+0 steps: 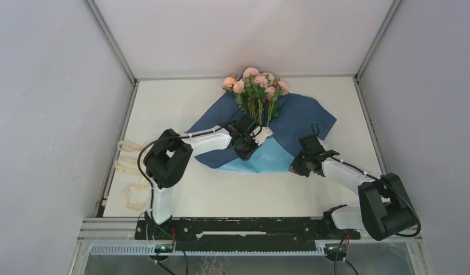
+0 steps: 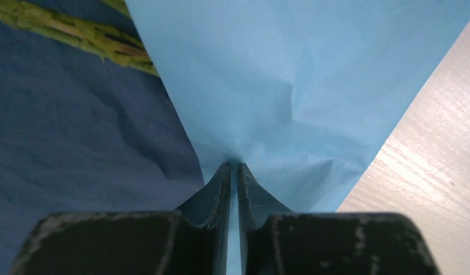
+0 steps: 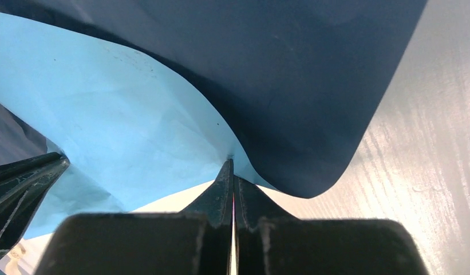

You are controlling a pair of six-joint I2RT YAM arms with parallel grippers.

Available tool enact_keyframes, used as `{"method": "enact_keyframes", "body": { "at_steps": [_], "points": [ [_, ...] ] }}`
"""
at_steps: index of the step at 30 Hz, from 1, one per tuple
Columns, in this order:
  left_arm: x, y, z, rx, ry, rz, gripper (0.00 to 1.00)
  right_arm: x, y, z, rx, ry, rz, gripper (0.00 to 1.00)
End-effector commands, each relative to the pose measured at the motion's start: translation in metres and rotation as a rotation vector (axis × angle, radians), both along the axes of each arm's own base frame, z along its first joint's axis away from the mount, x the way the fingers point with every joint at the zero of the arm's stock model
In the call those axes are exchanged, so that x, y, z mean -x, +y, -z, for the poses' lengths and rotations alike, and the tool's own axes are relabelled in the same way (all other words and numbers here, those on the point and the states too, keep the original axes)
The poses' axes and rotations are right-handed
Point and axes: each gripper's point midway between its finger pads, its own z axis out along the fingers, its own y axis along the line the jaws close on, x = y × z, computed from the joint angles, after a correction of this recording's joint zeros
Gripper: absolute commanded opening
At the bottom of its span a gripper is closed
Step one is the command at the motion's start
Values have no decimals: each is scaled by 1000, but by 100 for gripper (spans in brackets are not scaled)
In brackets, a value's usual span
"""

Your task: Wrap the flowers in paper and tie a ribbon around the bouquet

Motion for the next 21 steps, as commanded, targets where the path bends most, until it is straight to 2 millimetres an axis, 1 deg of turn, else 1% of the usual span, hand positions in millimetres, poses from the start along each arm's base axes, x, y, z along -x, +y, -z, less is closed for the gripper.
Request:
{"method": "enact_keyframes", "body": {
  "at_steps": [1, 3, 5, 7, 8, 10, 12, 13, 15, 17, 19, 20, 21],
  "points": [
    [-1, 14, -14, -28, -20, -3, 14, -8, -10, -3, 44, -51, -15, 0],
    [0, 12, -34, -23, -30, 17, 15, -12, -8, -8, 57, -79, -34, 0],
    [0, 0, -68, 23, -50, 54, 18, -15, -7, -15, 95, -106, -61, 0],
    [7, -12, -95, 77, -39, 95, 22, -17, -7, -17, 123, -122, -74, 0],
    [12, -20, -104, 106, -26, 114, 23, -18, -6, -18, 124, -125, -79, 0],
    [23, -40, -115, 174, 6, 158, 27, -18, -6, -17, 121, -123, -82, 0],
    [29, -61, -110, 239, 45, 188, 31, -20, -5, -16, 120, -126, -85, 0],
    [28, -72, -106, 274, 52, 192, 33, -20, -4, -16, 120, -128, -87, 0],
    [15, -87, -83, 291, 60, 140, 36, -20, -3, -16, 117, -130, -94, 0],
    [4, -93, -59, 259, 78, 90, 37, -20, -2, -17, 113, -132, -96, 0],
    [-4, -95, -40, 234, 75, 63, 37, -18, -2, -17, 110, -124, -94, 0],
    [-6, -95, -33, 226, 69, 59, 37, -17, -2, -16, 107, -117, -90, 2],
    [-8, -94, -29, 221, 60, 53, 38, -14, -3, -16, 108, -107, -83, 9]
  ]
}}
